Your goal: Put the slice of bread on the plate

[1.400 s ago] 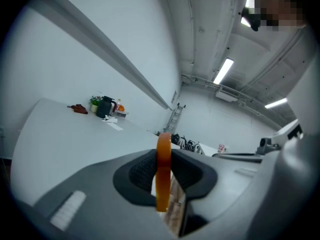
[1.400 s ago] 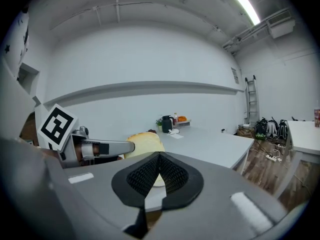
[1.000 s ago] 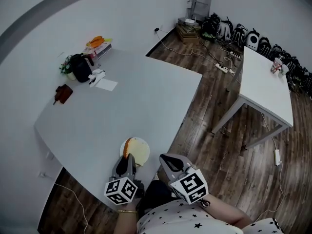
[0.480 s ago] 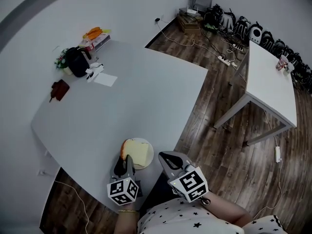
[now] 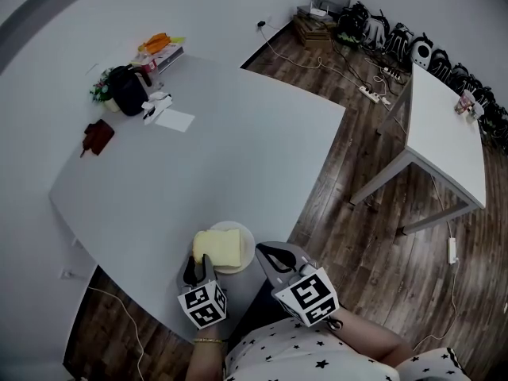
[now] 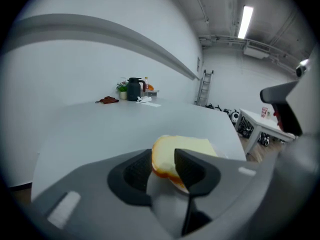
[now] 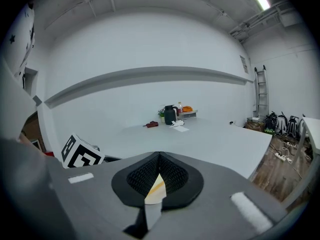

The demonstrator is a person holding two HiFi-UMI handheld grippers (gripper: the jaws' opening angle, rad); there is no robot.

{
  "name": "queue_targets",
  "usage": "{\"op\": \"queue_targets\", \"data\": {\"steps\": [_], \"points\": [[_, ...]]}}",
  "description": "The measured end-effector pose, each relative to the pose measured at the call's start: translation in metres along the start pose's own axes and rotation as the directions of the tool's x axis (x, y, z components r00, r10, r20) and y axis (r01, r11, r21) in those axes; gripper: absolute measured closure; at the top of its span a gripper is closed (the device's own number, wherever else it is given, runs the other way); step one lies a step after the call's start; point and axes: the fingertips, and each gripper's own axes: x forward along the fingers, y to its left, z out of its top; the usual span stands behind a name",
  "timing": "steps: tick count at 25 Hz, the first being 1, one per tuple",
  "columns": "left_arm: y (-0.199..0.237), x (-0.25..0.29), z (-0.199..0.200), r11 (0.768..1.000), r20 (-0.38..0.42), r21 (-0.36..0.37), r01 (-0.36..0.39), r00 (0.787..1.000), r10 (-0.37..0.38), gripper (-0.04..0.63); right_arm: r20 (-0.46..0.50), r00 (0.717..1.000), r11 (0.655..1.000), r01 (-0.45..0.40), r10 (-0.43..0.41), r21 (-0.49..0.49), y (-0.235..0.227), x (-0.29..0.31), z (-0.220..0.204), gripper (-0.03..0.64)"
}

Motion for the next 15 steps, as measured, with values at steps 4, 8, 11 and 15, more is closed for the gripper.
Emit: {"op": "queue_targets", "data": {"steps": [4,8,11,15], "points": [[0.003,-0.003,0.002,1.0,0.013,0.002,-0.006,1.0,0.006,0.451,-0.004,1.0,1.0,-0.005,0.005,-0.004,0.003,0.001,-0.001,0.618],[-0.005,-0.014,0.02,0.999,0.073,-0.029,0.033,0.997,-0.031,0.474,0.003,1.0,1.0,-0.015,0.015,-0.011,0.006,0.002,0.002,0.618],[-0.026,-0.029,0.033,0.992,0.126,-0.059,0.108,0.987,-0.1,0.546,-0.003,1.0,1.0,-0.014,0.013,-0.017,0.006,0.0,0.0,0.618],[-0.059,-0.051,0.044,0.985,0.165,0.003,0.174,0.971,-0.172,0.588,-0.008,1.0,1.0,-0.017,0.017,-0.02,0.006,-0.005,-0.005,0.617]]}}
